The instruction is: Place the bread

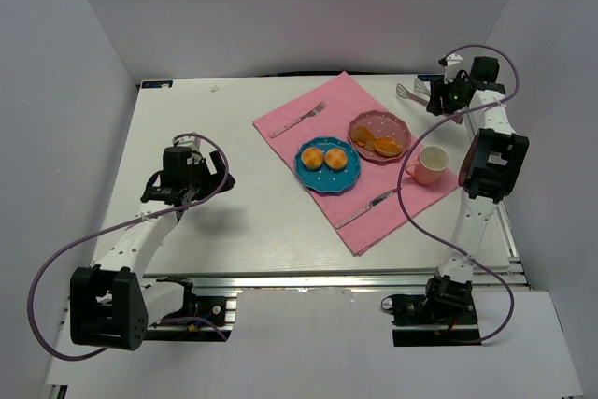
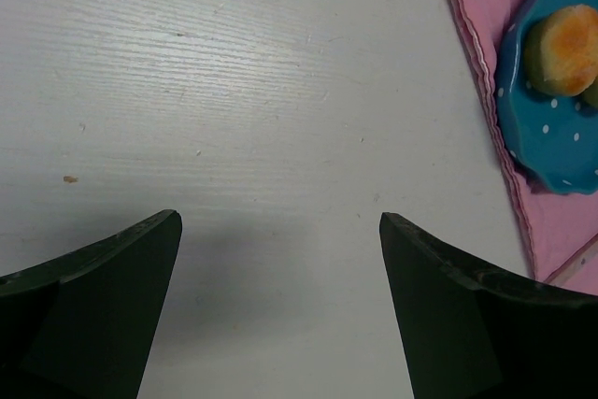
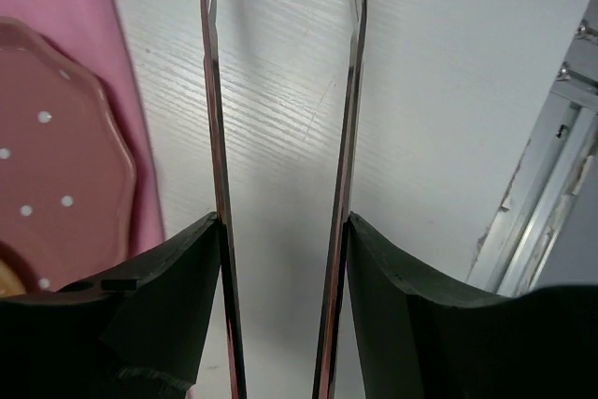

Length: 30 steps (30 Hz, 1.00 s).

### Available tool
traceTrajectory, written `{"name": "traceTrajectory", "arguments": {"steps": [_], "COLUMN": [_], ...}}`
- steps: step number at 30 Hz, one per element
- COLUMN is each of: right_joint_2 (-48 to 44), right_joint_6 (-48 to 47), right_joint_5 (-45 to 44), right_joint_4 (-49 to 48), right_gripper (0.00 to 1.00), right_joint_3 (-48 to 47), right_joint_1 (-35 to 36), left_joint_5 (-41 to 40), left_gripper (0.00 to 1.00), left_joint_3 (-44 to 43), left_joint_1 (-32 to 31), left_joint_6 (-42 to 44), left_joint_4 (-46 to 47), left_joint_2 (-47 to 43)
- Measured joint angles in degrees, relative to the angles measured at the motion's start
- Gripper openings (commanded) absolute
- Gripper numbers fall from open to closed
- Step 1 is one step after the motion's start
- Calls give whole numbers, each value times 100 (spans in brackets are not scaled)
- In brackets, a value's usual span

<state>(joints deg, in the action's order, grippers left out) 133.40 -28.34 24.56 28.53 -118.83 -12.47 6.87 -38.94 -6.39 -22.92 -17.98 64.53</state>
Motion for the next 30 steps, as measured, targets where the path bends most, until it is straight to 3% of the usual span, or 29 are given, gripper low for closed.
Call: {"name": "traceTrajectory", "arguments": {"steps": [9, 11, 21, 25, 30], "right_joint_2": [566, 647, 684, 227, -1526], "right_joint_6": [48, 111, 273, 483, 1537], "right_joint_5": [-59, -79, -267, -476, -737], "right_joint_4": [-505, -621, -1014, -1060, -1047], "right_gripper": [65, 73, 89, 89, 89], "right_joint_3": [-68, -68, 35, 461, 1241], "right_joint_1": [22, 9, -7, -2, 57], "left_joint_5": [-11, -11, -26, -26, -44], "left_gripper": [98, 98, 98, 98, 98], "left_joint_3": [0, 0, 0, 0, 0], "left_joint_1": [0, 0, -2, -9, -33], "left_joint_6": [2, 0, 2, 0, -2], "left_joint_4": [-7, -7, -55, -90, -111], "left_joint_2": [170, 190, 409, 382, 68]}}
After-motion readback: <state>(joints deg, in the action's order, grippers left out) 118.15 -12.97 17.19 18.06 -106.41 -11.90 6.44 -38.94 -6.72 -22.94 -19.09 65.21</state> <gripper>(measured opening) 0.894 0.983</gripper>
